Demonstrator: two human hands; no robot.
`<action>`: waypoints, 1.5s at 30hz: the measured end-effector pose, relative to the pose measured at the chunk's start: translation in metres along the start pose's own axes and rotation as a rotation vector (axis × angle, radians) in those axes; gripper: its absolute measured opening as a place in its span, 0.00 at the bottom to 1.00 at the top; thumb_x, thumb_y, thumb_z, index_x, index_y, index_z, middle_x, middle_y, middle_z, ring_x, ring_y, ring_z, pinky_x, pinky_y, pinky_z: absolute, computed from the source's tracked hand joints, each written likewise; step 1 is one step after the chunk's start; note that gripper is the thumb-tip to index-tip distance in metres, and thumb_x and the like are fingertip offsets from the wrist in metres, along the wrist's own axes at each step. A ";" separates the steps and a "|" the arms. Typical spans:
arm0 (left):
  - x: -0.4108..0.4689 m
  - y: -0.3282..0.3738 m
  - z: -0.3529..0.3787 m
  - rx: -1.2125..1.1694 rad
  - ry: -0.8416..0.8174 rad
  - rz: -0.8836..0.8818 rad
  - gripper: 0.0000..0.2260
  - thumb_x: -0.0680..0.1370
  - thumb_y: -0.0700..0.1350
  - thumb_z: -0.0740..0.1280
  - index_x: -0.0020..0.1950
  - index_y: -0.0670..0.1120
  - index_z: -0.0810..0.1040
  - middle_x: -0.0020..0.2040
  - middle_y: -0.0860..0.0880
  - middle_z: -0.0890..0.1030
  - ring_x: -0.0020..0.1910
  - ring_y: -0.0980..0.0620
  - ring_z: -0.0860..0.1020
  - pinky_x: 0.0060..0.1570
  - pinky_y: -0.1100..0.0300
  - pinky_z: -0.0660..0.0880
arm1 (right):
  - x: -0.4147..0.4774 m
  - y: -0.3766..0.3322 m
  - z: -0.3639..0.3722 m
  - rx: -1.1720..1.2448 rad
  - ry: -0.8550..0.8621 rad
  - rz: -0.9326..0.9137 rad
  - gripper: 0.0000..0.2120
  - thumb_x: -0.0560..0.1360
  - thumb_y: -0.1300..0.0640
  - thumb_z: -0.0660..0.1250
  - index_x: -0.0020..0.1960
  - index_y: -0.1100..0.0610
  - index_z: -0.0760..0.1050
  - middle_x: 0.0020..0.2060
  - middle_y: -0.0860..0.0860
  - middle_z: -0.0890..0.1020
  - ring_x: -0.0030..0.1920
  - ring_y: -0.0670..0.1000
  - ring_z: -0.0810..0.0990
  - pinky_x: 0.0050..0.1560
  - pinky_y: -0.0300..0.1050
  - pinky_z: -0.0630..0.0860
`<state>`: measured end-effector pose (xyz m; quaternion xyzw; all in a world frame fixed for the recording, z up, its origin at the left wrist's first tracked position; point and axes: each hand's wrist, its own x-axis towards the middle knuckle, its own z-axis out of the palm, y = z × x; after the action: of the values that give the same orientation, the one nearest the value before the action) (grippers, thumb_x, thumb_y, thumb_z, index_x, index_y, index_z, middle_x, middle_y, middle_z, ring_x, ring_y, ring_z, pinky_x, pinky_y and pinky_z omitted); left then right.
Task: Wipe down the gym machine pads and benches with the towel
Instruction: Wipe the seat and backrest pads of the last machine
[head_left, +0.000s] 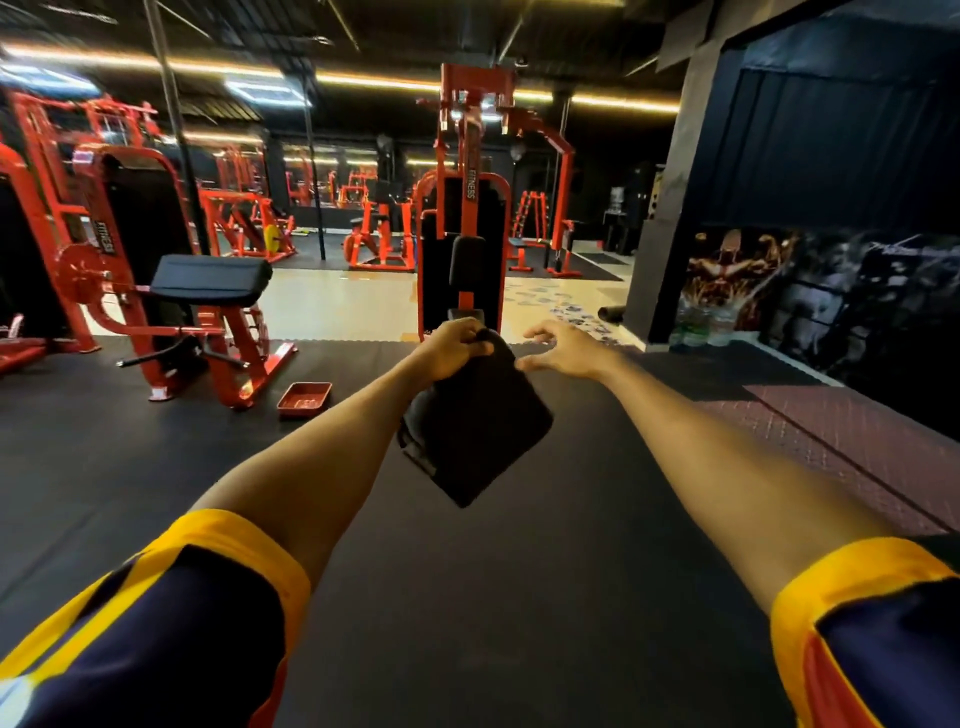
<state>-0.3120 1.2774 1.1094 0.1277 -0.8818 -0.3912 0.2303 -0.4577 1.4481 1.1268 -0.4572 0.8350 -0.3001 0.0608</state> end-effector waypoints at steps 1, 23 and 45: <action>0.021 -0.006 0.005 0.002 -0.012 0.000 0.12 0.82 0.43 0.68 0.65 0.45 0.76 0.56 0.50 0.78 0.58 0.49 0.77 0.54 0.60 0.73 | 0.021 0.001 0.000 0.033 -0.056 -0.029 0.33 0.73 0.48 0.79 0.74 0.55 0.72 0.66 0.53 0.76 0.66 0.52 0.75 0.62 0.45 0.73; 0.358 -0.243 -0.089 0.123 -0.117 -0.302 0.15 0.79 0.46 0.73 0.63 0.46 0.73 0.53 0.50 0.76 0.52 0.52 0.76 0.51 0.59 0.76 | 0.455 0.095 0.056 0.291 -0.037 0.005 0.11 0.74 0.60 0.78 0.54 0.53 0.81 0.53 0.51 0.85 0.57 0.53 0.83 0.55 0.47 0.79; 0.761 -0.440 -0.213 0.073 0.145 -0.184 0.14 0.77 0.36 0.73 0.62 0.42 0.80 0.55 0.44 0.80 0.51 0.51 0.77 0.47 0.62 0.74 | 0.893 0.143 0.095 0.367 0.080 -0.005 0.17 0.76 0.59 0.75 0.63 0.54 0.78 0.58 0.50 0.83 0.58 0.52 0.81 0.49 0.47 0.80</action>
<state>-0.8396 0.5435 1.1384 0.2445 -0.8611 -0.3680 0.2516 -1.0389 0.7483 1.1245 -0.4283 0.7668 -0.4655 0.1090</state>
